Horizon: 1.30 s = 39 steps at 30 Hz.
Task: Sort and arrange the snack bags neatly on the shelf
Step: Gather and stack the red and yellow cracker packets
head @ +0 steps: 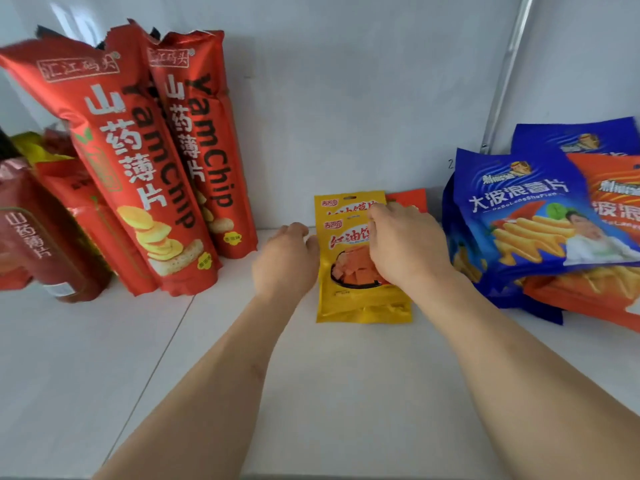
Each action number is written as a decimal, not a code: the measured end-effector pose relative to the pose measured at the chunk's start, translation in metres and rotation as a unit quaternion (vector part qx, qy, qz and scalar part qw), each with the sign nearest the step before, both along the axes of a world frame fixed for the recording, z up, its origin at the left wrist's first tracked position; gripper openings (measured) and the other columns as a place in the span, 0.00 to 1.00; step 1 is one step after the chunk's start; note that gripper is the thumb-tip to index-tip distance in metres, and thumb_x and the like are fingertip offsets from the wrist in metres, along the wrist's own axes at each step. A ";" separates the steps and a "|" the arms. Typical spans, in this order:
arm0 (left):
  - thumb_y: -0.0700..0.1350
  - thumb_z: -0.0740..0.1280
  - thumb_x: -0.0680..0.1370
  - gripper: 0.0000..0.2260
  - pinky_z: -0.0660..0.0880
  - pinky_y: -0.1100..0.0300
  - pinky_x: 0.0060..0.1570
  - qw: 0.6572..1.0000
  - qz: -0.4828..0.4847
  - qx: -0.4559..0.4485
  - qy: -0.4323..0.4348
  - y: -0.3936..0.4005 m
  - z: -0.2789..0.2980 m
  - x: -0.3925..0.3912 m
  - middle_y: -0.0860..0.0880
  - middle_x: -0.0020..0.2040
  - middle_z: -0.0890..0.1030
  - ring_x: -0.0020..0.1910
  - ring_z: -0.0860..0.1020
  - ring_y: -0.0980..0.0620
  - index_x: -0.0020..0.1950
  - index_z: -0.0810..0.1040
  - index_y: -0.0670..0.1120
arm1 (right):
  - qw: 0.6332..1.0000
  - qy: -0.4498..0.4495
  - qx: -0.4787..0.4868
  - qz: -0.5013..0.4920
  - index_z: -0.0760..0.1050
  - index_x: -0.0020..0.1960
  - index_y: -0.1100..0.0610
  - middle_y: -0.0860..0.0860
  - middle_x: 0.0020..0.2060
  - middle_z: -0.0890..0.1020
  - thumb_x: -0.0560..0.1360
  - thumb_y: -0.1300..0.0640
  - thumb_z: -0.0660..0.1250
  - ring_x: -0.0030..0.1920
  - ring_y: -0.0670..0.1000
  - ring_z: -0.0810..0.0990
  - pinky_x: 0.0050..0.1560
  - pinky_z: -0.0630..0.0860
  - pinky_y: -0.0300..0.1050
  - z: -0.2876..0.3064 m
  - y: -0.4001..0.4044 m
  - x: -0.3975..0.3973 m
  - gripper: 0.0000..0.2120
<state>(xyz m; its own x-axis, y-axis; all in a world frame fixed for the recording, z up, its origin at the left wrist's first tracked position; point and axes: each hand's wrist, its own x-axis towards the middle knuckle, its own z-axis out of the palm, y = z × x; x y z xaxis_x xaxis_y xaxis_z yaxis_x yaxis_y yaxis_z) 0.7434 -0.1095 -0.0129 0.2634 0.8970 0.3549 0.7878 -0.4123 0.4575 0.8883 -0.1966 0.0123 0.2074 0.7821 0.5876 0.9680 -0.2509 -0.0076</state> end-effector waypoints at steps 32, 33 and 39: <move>0.49 0.60 0.83 0.12 0.75 0.51 0.46 0.954 0.043 0.212 0.207 0.048 0.011 -0.518 0.48 0.54 0.83 0.53 0.80 0.43 0.58 0.80 0.47 | 0.972 -0.088 -0.082 0.200 0.77 0.57 0.54 0.51 0.49 0.82 0.78 0.60 0.61 0.47 0.56 0.80 0.36 0.63 0.45 -0.012 0.093 -0.478 0.10; 0.49 0.60 0.83 0.12 0.75 0.51 0.47 0.955 0.047 0.212 0.203 0.057 0.011 -0.525 0.49 0.55 0.82 0.54 0.80 0.44 0.59 0.80 0.47 | 0.973 -0.076 -0.078 0.205 0.76 0.59 0.54 0.51 0.50 0.82 0.79 0.59 0.61 0.48 0.56 0.80 0.36 0.64 0.45 -0.012 0.107 -0.486 0.10; 0.51 0.58 0.83 0.14 0.73 0.53 0.47 0.965 0.082 0.158 0.192 0.136 0.009 -0.561 0.51 0.58 0.81 0.58 0.78 0.46 0.62 0.78 0.49 | 0.963 0.102 -0.082 0.236 0.69 0.69 0.52 0.54 0.61 0.78 0.82 0.54 0.58 0.60 0.59 0.76 0.47 0.72 0.50 -0.017 0.206 -0.527 0.16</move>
<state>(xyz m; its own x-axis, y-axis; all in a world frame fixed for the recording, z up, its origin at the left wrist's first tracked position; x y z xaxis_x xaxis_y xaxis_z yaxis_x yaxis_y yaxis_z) 0.1826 0.0265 -0.0036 0.2932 0.8008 0.5223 0.9409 -0.3386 -0.0089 0.3618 0.0090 -0.0050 -0.0953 0.8965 0.4327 0.9574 0.2016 -0.2069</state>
